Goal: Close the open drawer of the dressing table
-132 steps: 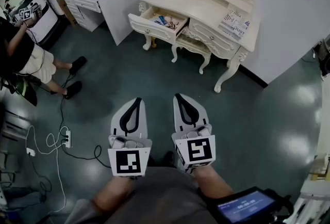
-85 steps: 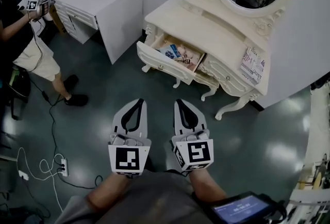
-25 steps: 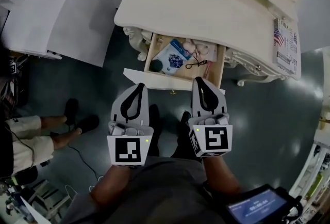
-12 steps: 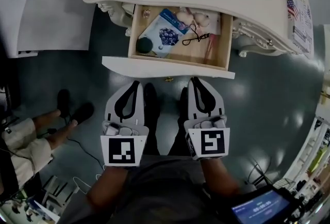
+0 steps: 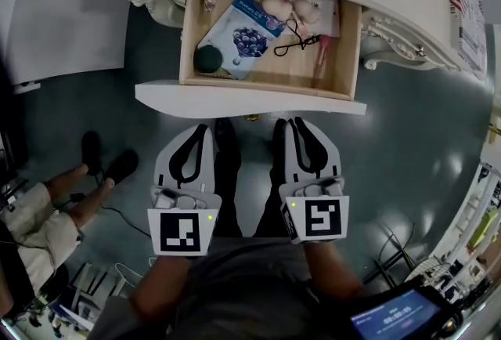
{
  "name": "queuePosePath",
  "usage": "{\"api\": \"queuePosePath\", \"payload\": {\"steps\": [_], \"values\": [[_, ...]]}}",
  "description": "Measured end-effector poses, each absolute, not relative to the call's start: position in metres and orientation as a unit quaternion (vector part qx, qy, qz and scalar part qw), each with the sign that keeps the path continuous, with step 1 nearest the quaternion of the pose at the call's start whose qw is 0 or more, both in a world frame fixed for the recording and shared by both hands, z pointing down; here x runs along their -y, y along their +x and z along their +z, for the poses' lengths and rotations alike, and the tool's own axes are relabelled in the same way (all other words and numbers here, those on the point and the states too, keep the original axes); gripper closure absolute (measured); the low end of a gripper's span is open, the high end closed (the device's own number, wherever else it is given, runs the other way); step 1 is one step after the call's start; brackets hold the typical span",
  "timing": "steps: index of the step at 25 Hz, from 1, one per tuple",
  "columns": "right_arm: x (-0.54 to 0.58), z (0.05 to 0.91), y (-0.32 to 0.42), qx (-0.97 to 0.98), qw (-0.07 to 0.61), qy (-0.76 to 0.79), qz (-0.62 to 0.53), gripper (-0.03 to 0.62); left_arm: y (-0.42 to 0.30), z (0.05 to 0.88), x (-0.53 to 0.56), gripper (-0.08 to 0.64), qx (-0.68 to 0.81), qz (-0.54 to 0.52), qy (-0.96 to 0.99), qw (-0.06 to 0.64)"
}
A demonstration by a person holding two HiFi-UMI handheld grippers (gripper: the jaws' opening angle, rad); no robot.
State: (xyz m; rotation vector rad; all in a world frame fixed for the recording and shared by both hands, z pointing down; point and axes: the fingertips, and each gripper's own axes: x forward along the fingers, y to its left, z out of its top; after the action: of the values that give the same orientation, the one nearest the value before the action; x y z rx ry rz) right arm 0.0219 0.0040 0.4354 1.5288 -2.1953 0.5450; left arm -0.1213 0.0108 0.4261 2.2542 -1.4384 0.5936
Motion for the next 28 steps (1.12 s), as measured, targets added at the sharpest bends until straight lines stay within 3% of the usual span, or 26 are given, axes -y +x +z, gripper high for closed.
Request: {"api": "queuePosePath", "payload": {"steps": [28], "values": [[0.004, 0.454, 0.029, 0.785, 0.215, 0.549, 0.191, 0.575, -0.119, 0.442, -0.006, 0.543, 0.504, 0.221, 0.813, 0.191]]}}
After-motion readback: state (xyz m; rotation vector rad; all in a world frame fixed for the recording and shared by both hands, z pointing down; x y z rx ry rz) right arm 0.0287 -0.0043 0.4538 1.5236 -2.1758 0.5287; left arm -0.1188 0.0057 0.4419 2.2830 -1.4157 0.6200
